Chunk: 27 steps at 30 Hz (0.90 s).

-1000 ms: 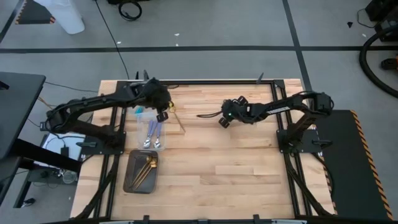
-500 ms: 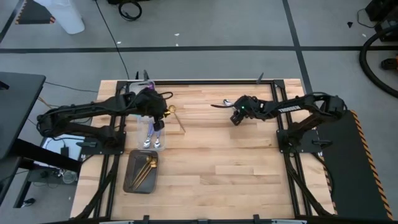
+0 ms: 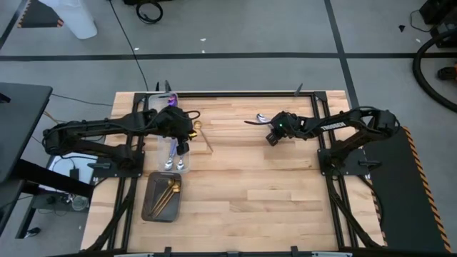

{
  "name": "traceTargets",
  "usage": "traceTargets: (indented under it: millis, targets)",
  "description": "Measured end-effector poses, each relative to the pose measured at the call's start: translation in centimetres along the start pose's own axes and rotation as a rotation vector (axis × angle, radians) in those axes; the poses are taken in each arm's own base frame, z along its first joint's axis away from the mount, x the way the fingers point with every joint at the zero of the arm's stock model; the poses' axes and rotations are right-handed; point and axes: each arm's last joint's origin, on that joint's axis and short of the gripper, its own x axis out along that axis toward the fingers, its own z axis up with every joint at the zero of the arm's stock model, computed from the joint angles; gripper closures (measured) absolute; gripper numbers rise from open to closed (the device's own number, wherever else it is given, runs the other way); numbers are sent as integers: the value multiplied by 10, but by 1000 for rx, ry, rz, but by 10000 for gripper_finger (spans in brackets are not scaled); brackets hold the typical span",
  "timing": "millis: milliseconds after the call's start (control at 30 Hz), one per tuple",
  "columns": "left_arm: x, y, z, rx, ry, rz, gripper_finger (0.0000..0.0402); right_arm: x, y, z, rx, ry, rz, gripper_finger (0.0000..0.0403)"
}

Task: Sort silverware by color (type)
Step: Put the blue spoon into the bottom transparent bin

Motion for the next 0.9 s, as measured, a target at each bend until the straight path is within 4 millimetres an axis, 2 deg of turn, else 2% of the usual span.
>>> traceTargets:
  millis: [133, 433, 633, 733, 900]
  targets:
    - [0, -2, 0, 9, 1, -8, 335, -1, 2, -2, -7, 9, 7, 343]
    - [0, -3, -2, 16, 21, -10, 335, -6, 17, 1, -29, -6, 76, 345]
    - [2, -1, 1, 127, 8, 70, 329, -14, 33, 22, -40, -72, 156, 342]
    - [4, -2, 3, 166, -9, 117, 300, -19, 41, 31, -42, -98, 187, 342]
    - [17, -9, 10, 258, -42, 115, 220, -26, 52, 42, -36, -138, 263, 341]
